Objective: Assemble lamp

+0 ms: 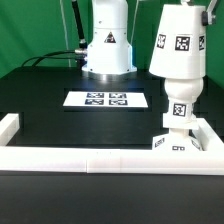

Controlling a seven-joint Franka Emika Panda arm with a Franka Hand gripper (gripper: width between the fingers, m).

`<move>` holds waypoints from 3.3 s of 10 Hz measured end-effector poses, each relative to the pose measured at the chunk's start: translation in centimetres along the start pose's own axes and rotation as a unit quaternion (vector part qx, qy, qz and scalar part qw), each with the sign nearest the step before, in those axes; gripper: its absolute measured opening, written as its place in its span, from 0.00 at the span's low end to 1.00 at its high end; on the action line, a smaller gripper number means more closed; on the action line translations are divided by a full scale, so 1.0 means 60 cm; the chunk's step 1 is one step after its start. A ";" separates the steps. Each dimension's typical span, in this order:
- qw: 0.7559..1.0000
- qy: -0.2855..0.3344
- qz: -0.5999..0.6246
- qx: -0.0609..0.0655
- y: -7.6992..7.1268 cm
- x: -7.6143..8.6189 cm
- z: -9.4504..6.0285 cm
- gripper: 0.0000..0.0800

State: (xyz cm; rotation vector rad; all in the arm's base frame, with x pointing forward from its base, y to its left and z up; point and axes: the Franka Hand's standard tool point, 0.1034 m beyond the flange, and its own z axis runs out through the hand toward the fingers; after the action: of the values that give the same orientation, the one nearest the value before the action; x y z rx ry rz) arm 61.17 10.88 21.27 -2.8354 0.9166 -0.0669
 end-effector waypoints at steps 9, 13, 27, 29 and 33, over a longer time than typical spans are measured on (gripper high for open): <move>1.000 0.019 -0.006 -0.011 0.002 0.006 0.090 0.06; 1.000 0.021 -0.008 -0.015 0.003 0.005 0.108 0.06; 1.000 -0.007 0.017 -0.013 0.006 -0.013 0.031 0.87; 1.000 -0.007 0.016 -0.014 0.007 -0.011 0.032 0.87; 1.000 -0.007 0.016 -0.014 0.008 -0.012 0.033 0.87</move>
Offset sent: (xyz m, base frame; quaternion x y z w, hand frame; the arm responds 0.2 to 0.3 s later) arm 0.0193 0.0125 -0.0144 0.0131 0.0186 -0.0178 0.9996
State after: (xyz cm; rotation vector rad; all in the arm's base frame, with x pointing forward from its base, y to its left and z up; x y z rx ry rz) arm 60.51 11.20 19.26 -2.8417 0.9671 -0.0300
